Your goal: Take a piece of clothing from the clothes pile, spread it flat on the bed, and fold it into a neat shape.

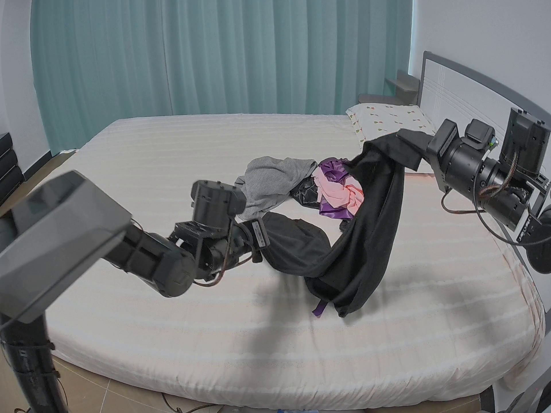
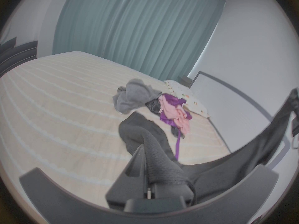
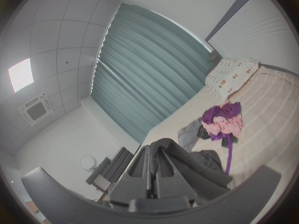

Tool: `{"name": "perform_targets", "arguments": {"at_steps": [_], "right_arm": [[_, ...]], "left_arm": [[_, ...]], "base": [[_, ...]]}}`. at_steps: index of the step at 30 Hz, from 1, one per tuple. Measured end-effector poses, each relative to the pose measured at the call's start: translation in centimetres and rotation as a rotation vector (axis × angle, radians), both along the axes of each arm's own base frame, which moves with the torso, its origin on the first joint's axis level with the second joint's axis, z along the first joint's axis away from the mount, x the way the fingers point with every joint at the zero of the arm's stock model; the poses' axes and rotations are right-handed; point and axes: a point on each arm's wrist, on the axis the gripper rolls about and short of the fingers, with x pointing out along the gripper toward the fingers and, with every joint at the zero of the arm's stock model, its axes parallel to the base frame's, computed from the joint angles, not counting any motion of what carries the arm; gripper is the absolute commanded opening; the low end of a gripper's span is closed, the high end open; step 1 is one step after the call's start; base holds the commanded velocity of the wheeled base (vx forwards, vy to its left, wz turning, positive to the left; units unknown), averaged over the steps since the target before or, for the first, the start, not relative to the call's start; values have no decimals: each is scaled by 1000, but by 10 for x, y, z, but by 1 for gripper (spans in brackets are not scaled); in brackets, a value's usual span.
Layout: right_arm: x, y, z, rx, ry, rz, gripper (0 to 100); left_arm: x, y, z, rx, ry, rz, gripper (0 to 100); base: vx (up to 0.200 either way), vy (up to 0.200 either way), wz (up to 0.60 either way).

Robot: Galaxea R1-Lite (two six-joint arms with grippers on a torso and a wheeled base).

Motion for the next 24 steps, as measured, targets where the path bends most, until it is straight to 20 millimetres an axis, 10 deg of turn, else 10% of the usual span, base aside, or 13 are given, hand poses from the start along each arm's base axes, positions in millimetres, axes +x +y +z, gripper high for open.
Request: {"name": "perform_targets", "arguments": {"at_steps": [11, 24], "right_arm": [[10, -6, 32, 75, -144, -51, 0], [26, 15, -72, -62, 168, -1, 0]], "left_arm": [[-47, 31, 105, -182, -103, 40, 0], [-72, 34, 62, -244, 65, 54, 0]], "base": [[0, 0, 0], [0, 0, 0]]}}
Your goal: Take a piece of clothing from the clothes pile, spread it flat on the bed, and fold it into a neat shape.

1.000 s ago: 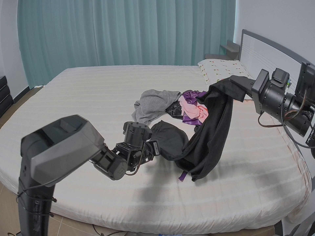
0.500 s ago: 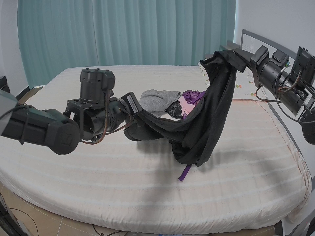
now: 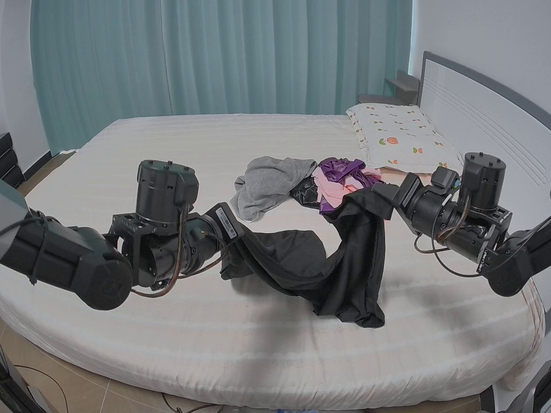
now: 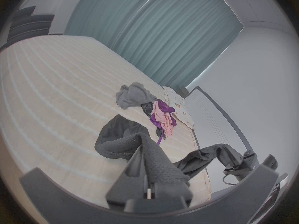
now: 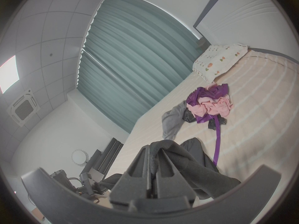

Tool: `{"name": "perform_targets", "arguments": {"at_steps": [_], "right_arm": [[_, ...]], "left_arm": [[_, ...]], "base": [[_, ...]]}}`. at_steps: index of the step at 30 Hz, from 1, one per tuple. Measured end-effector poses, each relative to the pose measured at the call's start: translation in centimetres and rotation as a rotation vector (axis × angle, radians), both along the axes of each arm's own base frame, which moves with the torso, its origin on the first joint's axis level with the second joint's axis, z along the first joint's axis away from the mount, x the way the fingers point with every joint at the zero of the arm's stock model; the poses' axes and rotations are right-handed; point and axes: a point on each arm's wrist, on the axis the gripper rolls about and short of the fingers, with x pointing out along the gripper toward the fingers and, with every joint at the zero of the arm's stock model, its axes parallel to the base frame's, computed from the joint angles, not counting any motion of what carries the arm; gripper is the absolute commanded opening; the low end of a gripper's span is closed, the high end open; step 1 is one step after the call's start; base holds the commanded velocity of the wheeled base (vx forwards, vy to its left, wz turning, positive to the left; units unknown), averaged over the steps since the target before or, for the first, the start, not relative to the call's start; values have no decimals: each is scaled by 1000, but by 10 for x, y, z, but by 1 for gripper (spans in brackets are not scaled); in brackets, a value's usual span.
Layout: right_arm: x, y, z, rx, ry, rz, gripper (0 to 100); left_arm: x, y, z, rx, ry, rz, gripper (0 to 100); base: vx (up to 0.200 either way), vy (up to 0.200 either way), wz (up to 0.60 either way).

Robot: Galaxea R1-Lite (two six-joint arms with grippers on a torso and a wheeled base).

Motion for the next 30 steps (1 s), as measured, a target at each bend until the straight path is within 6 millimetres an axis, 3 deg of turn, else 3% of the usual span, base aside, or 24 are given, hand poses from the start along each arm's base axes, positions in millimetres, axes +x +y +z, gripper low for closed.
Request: {"name": "perform_targets", "arguments": {"at_steps": [6, 13, 25, 30], "right_arm": [[3, 5, -14, -20, 38, -5, 0], [1, 5, -17, -30, 47, -30, 0], [0, 5, -18, -34, 54, -28, 0], [0, 5, -18, -35, 55, -28, 0]], "left_arm": [[-8, 3, -18, -30, 0, -14, 0], [-15, 6, -33, -9, 42, -18, 0], [-10, 7, -33, -40, 15, -1, 0], [-9, 8, -32, -58, 18, 11, 0]], "base": [[-167, 0, 0], [-200, 0, 0], [0, 0, 0], [0, 200, 0]]}}
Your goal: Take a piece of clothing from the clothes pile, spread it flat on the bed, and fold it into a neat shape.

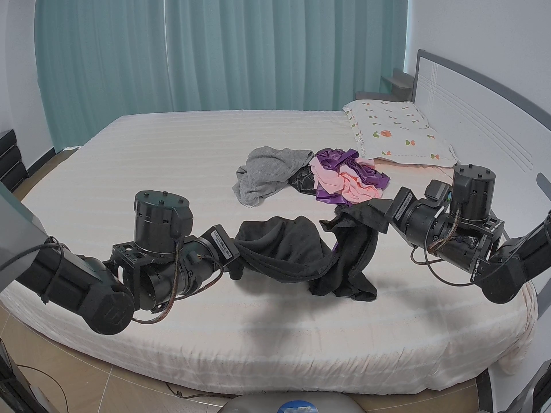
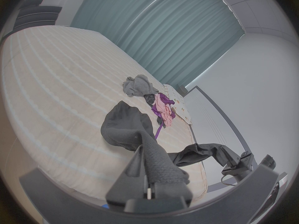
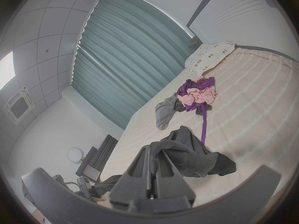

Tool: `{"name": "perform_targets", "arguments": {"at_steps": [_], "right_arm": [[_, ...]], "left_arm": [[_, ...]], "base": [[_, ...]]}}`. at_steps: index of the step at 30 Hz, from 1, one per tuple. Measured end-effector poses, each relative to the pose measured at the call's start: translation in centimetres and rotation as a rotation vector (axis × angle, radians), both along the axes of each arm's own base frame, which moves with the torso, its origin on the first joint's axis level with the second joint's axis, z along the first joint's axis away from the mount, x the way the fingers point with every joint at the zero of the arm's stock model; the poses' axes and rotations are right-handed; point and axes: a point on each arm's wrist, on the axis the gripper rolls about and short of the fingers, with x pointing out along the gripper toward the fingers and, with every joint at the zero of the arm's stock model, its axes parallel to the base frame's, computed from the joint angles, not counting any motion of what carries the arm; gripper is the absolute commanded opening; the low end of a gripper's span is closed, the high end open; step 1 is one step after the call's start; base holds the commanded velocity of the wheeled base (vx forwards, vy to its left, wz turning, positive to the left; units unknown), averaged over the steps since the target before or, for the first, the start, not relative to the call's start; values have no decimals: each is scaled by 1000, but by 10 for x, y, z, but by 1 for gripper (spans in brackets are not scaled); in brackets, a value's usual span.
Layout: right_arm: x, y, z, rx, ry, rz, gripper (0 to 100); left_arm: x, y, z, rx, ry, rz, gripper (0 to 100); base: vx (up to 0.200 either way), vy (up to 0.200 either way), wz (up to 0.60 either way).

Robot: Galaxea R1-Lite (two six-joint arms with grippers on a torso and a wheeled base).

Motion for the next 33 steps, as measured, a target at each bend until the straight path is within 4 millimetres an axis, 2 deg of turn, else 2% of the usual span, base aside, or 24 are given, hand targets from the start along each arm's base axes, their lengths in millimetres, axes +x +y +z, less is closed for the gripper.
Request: {"name": "perform_targets", "arguments": {"at_steps": [16, 33], "right_arm": [[-1, 1, 0, -3, -5, -19, 0], [1, 0, 9, 6, -38, -44, 0]], "left_arm": [[6, 9, 5, -12, -15, 31, 0], [8, 19, 20, -44, -56, 51, 0]], "base": [[0, 200, 0], [0, 200, 0]]}}
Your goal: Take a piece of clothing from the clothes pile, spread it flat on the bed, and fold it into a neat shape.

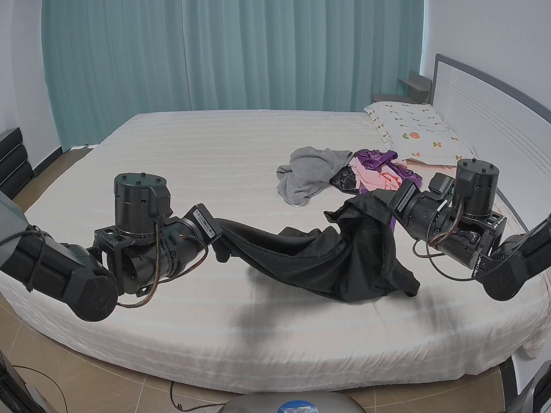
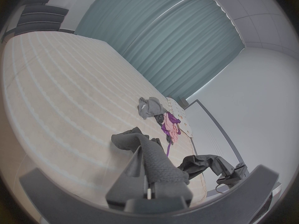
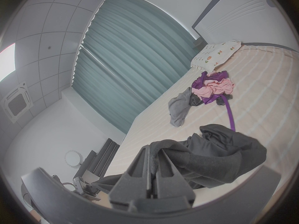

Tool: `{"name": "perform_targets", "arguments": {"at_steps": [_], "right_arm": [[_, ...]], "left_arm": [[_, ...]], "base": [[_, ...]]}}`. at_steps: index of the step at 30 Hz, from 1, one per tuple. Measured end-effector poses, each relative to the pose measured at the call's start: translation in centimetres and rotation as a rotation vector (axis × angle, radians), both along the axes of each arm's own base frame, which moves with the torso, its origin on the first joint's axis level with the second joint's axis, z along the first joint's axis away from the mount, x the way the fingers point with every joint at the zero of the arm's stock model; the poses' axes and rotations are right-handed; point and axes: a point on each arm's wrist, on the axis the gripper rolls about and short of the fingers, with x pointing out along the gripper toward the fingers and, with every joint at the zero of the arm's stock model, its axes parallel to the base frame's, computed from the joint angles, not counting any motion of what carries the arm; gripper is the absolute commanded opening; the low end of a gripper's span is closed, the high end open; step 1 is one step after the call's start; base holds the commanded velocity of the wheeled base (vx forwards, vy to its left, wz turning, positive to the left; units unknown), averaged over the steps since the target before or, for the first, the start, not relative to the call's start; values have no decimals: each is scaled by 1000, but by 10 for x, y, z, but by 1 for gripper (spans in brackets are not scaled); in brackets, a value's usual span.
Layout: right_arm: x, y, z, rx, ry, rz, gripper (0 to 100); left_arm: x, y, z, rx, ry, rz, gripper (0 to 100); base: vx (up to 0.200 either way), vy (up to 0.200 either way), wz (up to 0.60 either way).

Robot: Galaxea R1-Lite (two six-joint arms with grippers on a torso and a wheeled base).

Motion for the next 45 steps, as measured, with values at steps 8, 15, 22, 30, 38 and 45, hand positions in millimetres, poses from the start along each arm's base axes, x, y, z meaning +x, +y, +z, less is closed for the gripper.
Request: {"name": "perform_targets", "arguments": {"at_steps": [8, 15, 22, 30, 38, 45], "right_arm": [[-2, -1, 8, 24, -42, 2, 0], [-3, -2, 9, 27, -49, 3, 0], [-4, -1, 10, 29, -51, 5, 0], [-6, -2, 11, 30, -54, 8, 0], [-5, -1, 10, 29, -50, 9, 0], [-5, 2, 10, 27, -50, 16, 0]], "left_arm": [[-2, 3, 5, -7, -13, 5, 0], [-1, 5, 6, -8, -18, 12, 0], [0, 7, 8, -11, -23, 19, 0], [-2, 9, 12, -16, -34, 25, 0], [-2, 10, 13, -16, -37, 24, 0], [-2, 13, 14, -18, -38, 31, 0]], "base": [[0, 200, 0], [0, 200, 0], [0, 200, 0], [0, 200, 0], [0, 200, 0], [0, 200, 0]]}}
